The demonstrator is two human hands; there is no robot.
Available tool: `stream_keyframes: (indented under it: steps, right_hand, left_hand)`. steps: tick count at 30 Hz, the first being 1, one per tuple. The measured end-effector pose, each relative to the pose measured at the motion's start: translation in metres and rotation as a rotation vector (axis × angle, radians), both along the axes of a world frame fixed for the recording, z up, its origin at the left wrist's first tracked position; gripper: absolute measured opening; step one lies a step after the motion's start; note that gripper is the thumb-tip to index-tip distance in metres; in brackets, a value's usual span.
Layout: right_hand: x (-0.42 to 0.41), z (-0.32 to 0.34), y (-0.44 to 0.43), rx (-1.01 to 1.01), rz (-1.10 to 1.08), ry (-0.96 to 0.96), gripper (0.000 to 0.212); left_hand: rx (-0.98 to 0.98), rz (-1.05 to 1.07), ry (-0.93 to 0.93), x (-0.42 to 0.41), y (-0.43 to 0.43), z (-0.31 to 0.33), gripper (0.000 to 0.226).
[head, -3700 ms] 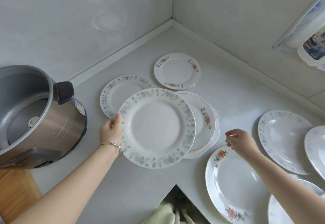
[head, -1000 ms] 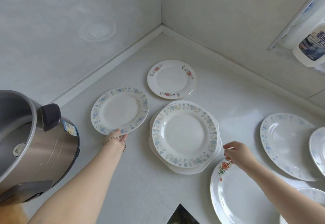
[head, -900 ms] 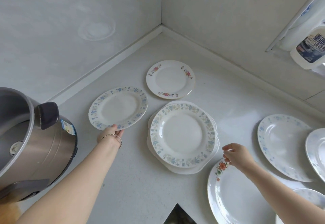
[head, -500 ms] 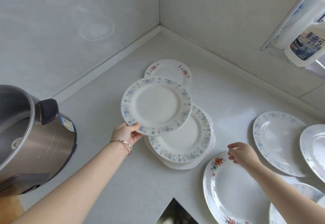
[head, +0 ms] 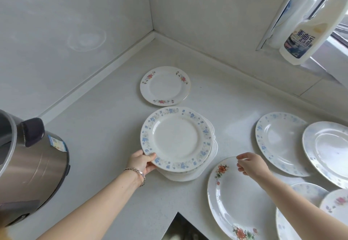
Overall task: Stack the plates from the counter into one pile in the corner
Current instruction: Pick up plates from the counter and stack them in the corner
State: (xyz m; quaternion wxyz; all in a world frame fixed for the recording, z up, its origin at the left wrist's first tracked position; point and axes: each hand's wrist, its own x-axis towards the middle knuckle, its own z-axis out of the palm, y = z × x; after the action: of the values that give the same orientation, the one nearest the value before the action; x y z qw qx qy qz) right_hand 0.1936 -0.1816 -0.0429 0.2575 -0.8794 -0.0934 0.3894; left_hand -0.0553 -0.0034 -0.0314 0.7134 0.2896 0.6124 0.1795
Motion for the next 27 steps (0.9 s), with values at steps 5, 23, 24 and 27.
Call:
stream_keyframes:
  steps: [5, 23, 24, 27]
  right_hand:
    - [-0.002, 0.001, 0.000, 0.008, 0.004, 0.013, 0.019]
    - [-0.005, -0.001, -0.004, 0.005, 0.020, 0.016, 0.020]
    - [-0.005, -0.001, -0.005, 0.002, 0.018, 0.018, 0.020]
    - [-0.006, -0.004, -0.006, -0.007, 0.021, 0.026, 0.020]
  left_hand:
    - [0.009, -0.010, 0.023, -0.001, -0.003, -0.003, 0.021]
    - [0.257, -0.476, 0.553, 0.004, -0.010, -0.011, 0.030]
    - [0.262, -0.500, 0.564, 0.004, -0.009, -0.011, 0.031]
    - [0.273, -0.602, 0.609, 0.005, -0.007, -0.008, 0.030]
